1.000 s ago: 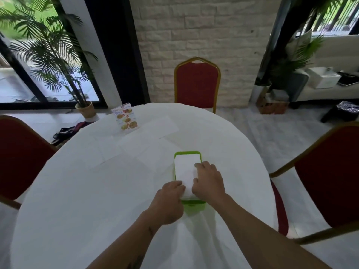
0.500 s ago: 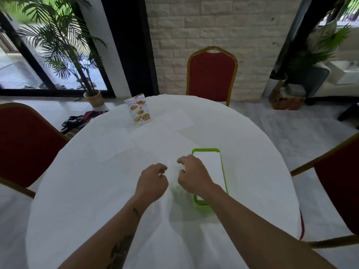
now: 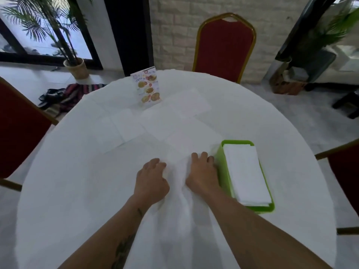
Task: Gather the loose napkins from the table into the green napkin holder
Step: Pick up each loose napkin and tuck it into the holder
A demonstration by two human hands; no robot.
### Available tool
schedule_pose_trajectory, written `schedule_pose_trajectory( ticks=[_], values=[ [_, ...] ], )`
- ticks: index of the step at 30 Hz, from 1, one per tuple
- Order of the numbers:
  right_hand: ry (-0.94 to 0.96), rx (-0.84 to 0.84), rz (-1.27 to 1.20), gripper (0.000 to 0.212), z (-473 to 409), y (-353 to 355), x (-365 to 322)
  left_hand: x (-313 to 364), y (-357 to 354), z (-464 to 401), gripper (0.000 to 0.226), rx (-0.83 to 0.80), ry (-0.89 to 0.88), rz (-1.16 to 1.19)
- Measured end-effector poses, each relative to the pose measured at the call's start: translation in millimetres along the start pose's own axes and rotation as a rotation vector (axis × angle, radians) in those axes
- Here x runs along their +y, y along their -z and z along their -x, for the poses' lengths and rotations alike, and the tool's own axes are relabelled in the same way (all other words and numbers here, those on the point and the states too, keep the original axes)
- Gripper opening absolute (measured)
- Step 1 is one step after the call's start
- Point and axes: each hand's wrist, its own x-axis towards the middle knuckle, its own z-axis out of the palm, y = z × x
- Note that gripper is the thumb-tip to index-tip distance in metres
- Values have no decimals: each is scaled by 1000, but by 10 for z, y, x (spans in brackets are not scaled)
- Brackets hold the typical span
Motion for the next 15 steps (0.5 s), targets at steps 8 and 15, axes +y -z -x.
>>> schedule_pose_trajectory(
  ticks=[8, 15],
  values=[
    [-51, 138, 79, 28, -274, -119, 70, -187, -18, -37, 62, -28, -111, -36],
    [-22, 44, -100, 23, 44, -30, -223, -330, 122, 130, 59, 3, -124, 163]
  ],
)
